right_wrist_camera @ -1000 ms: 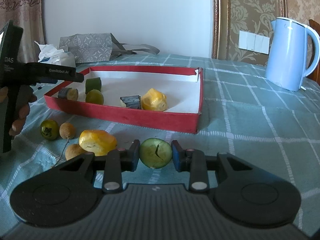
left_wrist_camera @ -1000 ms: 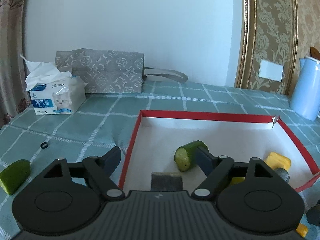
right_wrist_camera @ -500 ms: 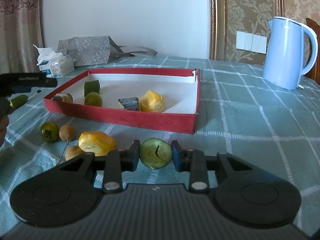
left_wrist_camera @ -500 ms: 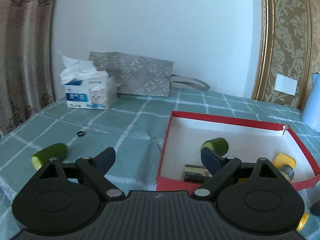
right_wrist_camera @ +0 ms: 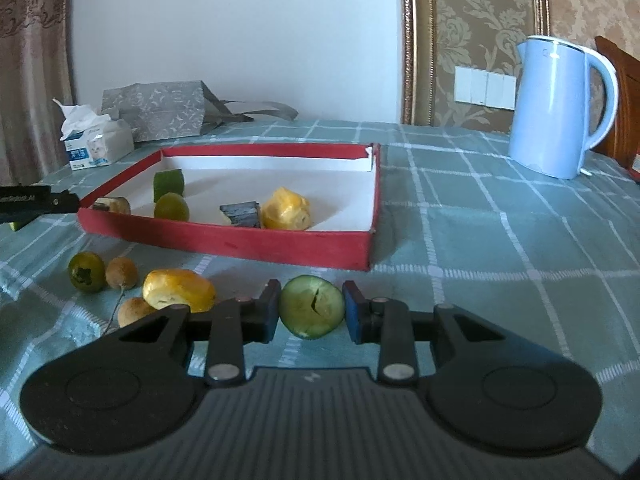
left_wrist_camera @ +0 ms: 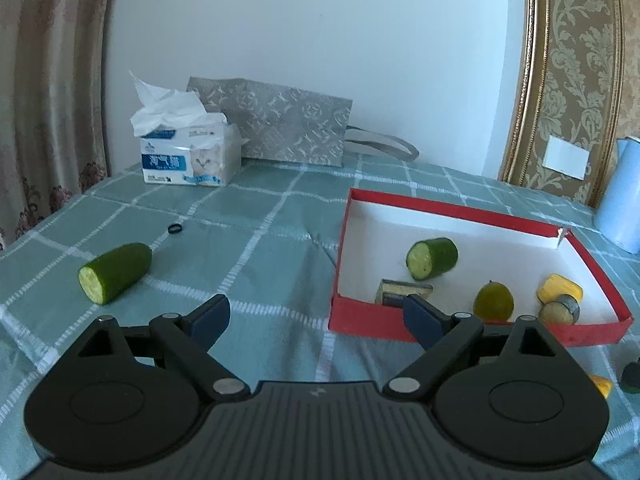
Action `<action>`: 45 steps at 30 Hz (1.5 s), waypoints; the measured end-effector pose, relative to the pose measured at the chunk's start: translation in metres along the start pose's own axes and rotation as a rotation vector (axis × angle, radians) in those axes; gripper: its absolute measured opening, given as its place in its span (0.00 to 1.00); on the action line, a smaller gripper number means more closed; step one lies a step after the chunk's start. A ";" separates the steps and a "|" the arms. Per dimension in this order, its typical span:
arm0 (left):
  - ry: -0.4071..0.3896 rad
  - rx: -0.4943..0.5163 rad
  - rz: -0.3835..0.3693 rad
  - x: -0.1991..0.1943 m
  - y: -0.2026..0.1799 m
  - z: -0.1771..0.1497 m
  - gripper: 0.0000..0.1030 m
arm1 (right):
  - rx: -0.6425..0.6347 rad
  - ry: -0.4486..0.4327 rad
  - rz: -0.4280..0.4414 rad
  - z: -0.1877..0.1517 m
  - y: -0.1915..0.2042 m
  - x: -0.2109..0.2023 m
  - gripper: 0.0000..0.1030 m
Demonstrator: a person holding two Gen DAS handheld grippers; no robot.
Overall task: Organize fruits
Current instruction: 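Carry the cucumber chunk into the tray and open the right tool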
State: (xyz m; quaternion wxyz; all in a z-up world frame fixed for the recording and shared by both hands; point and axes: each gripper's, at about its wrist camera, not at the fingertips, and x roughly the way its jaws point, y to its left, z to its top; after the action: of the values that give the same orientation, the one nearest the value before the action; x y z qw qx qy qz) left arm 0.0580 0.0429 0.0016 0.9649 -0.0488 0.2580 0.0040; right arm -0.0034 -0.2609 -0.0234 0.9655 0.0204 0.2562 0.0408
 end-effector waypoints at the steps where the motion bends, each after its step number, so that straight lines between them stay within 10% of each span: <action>1: 0.011 0.003 -0.006 0.001 0.000 -0.001 0.91 | 0.002 -0.001 -0.006 0.000 0.000 0.000 0.30; 15: 0.038 0.075 -0.027 0.005 -0.013 -0.005 0.91 | -0.035 -0.090 -0.039 0.042 0.006 0.005 0.30; 39: 0.097 0.073 -0.041 0.018 -0.013 -0.005 0.91 | -0.162 0.077 0.025 0.093 0.068 0.136 0.30; 45: 0.101 0.071 -0.043 0.018 -0.013 -0.005 0.91 | -0.139 -0.014 0.028 0.095 0.068 0.115 0.77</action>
State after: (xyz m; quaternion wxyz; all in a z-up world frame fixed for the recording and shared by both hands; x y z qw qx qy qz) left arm 0.0711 0.0295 -0.0103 0.9517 -0.0200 0.3050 -0.0282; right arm 0.1389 -0.1844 0.0062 0.9658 -0.0431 0.2454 0.0718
